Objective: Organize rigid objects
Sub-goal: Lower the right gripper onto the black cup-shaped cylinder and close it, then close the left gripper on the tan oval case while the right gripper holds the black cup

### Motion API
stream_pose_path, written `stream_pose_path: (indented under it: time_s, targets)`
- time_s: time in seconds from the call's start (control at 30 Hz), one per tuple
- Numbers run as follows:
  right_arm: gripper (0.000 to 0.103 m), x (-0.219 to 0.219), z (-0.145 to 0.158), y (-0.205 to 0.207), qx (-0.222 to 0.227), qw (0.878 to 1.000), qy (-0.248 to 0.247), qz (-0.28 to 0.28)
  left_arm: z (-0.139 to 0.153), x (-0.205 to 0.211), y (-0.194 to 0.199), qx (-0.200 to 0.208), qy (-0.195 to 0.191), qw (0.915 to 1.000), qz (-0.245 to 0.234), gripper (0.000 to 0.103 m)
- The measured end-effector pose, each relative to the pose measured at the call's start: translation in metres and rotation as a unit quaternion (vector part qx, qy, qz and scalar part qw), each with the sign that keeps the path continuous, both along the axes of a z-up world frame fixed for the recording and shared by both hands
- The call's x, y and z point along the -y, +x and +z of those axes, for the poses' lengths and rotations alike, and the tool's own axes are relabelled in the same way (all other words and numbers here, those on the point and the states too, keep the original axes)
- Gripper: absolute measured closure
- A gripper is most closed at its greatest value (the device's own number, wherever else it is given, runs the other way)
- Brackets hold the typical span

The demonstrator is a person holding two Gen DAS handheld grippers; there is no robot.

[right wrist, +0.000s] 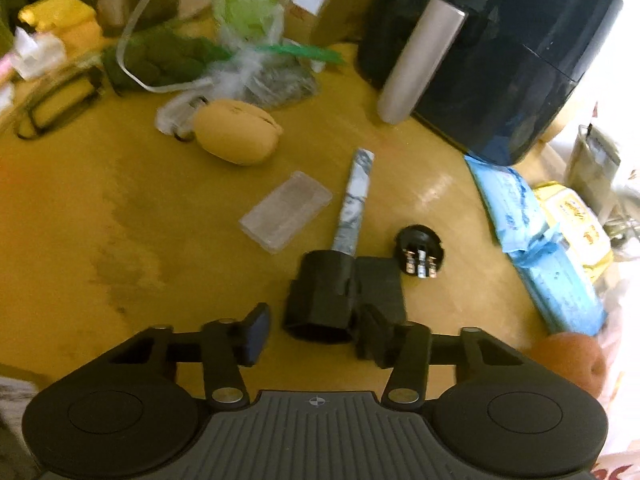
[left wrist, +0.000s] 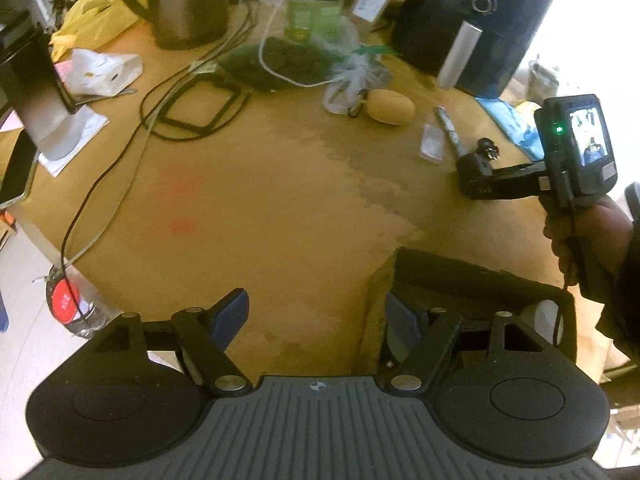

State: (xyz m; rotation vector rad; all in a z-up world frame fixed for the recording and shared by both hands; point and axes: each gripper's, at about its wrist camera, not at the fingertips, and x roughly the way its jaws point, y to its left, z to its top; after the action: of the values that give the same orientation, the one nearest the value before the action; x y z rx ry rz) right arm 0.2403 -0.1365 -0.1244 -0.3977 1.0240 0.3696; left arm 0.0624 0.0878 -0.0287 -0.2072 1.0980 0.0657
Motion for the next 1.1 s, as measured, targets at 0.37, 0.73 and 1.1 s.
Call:
stream_pose_path:
  time_s: [0.37, 0.73, 1.1]
  targets:
    - [0.059, 0.026, 0.0, 0.014, -0.073, 0.991, 0.097, -0.058, 0.001, -0.005, 0.003, 0.001, 0.001, 1.0, 0.006, 0.028]
    - [0.059, 0.037, -0.006, 0.011, -0.104, 0.981, 0.134, -0.093, 0.005, 0.005, 0.02, 0.014, -0.004, 0.9998, -0.017, 0.028]
    - [0.059, 0.051, 0.008, 0.001, -0.101, 0.977, 0.164, -0.094, 0.01, 0.022, 0.041, 0.046, 0.01, 0.9979, -0.045, 0.028]
